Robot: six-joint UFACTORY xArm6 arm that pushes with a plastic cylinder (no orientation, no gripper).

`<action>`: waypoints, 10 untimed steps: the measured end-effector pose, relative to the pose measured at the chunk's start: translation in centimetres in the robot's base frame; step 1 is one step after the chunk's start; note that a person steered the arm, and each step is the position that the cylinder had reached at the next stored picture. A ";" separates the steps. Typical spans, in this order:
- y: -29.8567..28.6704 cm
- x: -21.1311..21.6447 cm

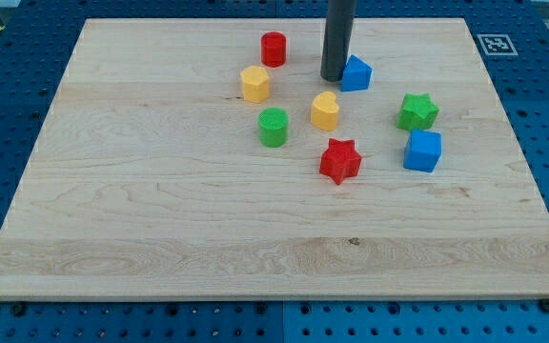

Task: Push the red circle towards blue triangle

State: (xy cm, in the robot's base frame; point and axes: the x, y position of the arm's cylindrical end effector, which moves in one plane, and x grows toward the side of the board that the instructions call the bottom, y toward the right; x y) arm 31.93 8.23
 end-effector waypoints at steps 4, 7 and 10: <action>-1.0 -0.3; -6.1 -7.8; -12.6 -10.5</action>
State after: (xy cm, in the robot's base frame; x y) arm 21.41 -4.36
